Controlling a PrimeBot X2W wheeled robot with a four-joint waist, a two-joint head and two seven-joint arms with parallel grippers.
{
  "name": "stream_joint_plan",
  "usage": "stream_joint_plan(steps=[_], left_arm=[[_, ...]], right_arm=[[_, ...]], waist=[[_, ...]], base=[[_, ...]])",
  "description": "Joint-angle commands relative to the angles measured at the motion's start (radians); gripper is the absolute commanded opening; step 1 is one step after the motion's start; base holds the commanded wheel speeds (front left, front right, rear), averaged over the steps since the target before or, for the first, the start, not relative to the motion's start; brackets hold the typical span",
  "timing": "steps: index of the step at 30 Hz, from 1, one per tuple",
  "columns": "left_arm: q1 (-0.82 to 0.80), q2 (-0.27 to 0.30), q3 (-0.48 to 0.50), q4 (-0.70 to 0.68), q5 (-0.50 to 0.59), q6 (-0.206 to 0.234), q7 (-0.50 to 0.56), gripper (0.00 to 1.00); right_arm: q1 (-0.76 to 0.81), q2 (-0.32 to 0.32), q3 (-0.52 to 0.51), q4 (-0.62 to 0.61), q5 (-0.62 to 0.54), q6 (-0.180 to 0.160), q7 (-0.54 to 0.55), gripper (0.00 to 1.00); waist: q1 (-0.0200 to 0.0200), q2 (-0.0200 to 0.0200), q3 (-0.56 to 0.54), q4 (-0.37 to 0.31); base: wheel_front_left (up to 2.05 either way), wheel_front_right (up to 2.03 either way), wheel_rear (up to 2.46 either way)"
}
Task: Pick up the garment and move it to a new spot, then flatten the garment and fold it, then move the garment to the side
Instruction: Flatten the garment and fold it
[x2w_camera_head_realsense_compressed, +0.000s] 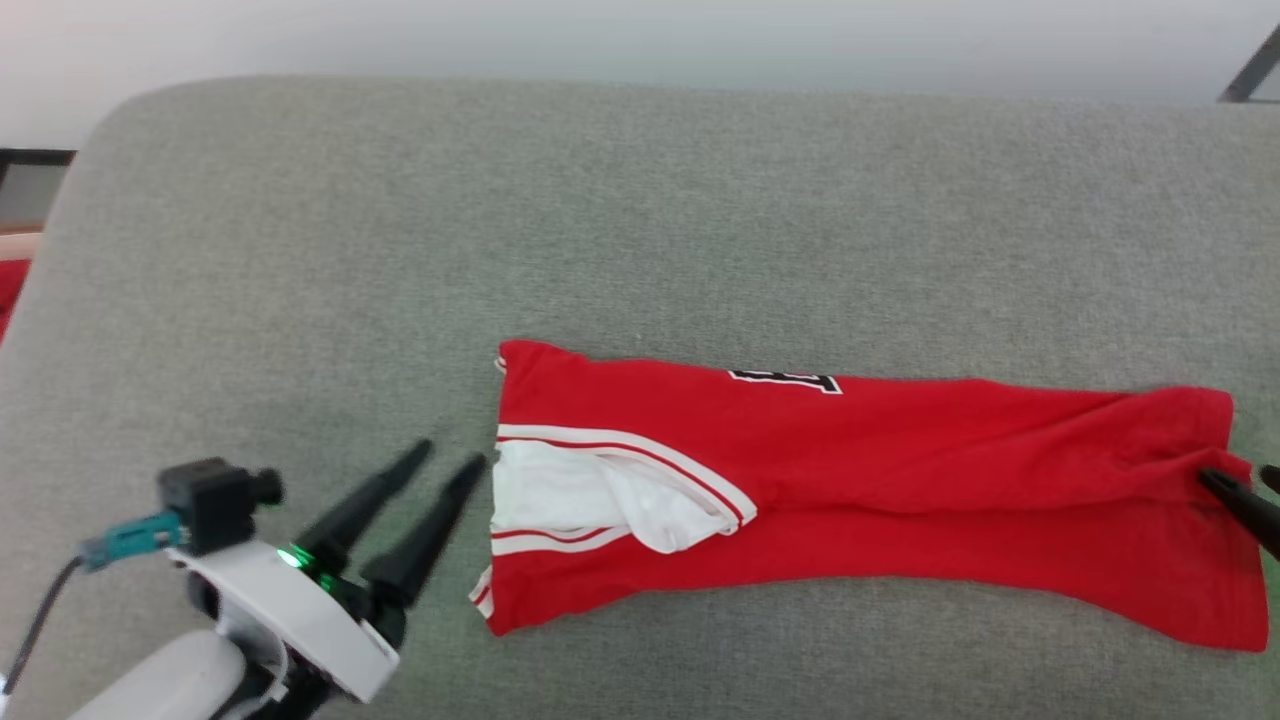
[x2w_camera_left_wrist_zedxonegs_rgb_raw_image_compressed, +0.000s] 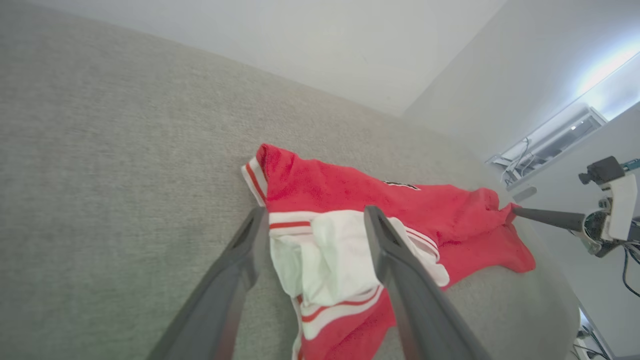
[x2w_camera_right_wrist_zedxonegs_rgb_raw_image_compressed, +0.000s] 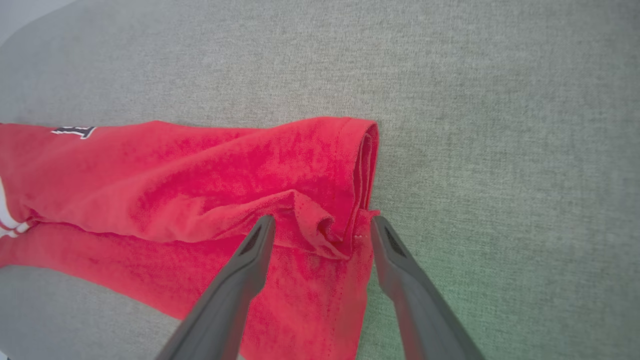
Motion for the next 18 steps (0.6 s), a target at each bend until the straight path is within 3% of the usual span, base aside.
stream_joint_plan(steps=[1, 6, 8, 9, 10, 18], left_arm=[[0.026, -0.020, 0.049, 0.008, 0.029, 0.017, -0.001, 1.00], [0.144, -0.161, 0.249, 0.032, 0.147, 0.046, 0.000, 1.00], [0.189, -0.217, 0.312, 0.043, 0.200, 0.039, 0.000, 1.00], [0.189, -0.217, 0.312, 0.043, 0.200, 0.039, 0.000, 1.00], [0.226, -0.270, 0.363, 0.059, 0.257, 0.034, 0.000, 1.00], [0.299, -0.426, 0.541, 0.069, 0.534, 0.009, -0.001, 1.00]], right_arm=[[0.017, -0.005, -0.018, -0.001, 0.006, -0.001, 0.003, 1.00], [0.050, -0.002, -0.073, 0.017, -0.004, -0.001, 0.025, 1.00], [0.055, 0.003, -0.085, 0.024, -0.014, -0.001, 0.044, 1.00], [0.055, 0.003, -0.085, 0.024, -0.014, -0.001, 0.044, 1.00], [0.062, 0.009, -0.100, 0.032, -0.024, -0.001, 0.068, 1.00], [0.078, 0.051, -0.178, 0.087, -0.071, -0.001, 0.165, 1.00]], waist=[[0.0000, 0.0000, -0.012, 0.014], [0.0000, 0.0000, -0.028, 0.038], [0.0000, 0.0000, -0.035, 0.051], [0.0000, 0.0000, -0.035, 0.051], [0.0000, 0.0000, -0.042, 0.065], [0.0000, 0.0000, -0.060, 0.129]], base=[[0.00, 0.00, 0.00], [0.00, 0.00, 0.00], [0.00, 0.00, 0.00], [0.00, 0.00, 0.00], [0.00, 0.00, 0.00], [0.00, 0.00, 0.00]])
